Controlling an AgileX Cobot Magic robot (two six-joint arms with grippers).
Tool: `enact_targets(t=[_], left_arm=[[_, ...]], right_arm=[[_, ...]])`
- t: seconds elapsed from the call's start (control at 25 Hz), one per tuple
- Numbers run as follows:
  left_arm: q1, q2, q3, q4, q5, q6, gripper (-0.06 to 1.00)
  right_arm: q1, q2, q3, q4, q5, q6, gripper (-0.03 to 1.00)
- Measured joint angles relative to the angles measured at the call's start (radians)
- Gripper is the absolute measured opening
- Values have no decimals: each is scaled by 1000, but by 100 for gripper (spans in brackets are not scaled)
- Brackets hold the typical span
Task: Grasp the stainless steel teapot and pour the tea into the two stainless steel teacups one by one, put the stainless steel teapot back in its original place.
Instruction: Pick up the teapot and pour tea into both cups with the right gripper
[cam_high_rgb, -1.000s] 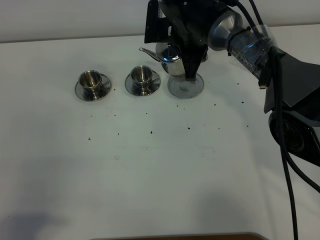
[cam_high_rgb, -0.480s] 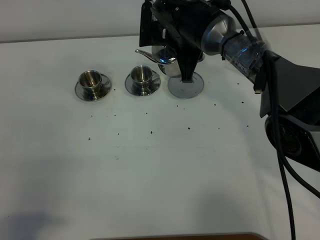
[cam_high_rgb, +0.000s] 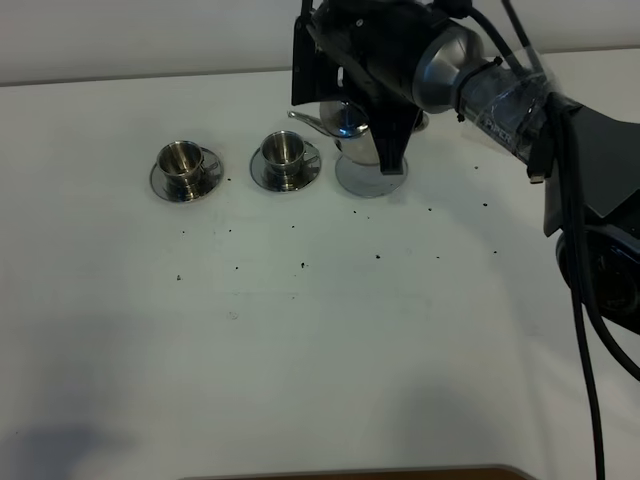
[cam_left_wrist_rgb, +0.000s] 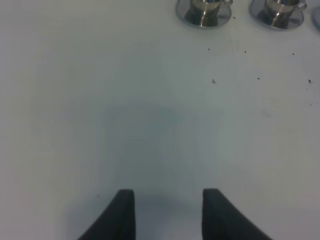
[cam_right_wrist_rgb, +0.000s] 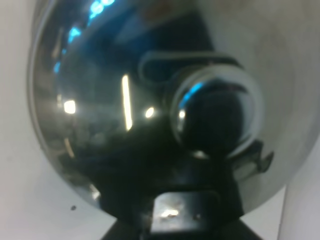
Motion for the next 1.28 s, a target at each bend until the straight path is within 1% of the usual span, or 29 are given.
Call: enact_targets(t=[0.44, 0.6, 0.92, 1.04, 1.28], left_arm=[[0, 0, 0, 0, 0, 0, 38], [0, 0, 0, 0, 0, 0, 38], [0, 0, 0, 0, 0, 0, 38], [0, 0, 0, 0, 0, 1, 38], [0, 0, 0, 0, 0, 1, 38]], right_arm=[[63, 19, 6, -117, -2, 2, 19], [78, 47, 6, -178, -2, 18, 19], [100, 48, 6, -243, -4, 26, 19], [105, 55, 6, -284, -4, 26, 19], [110, 66, 6, -300, -5, 34, 19]])
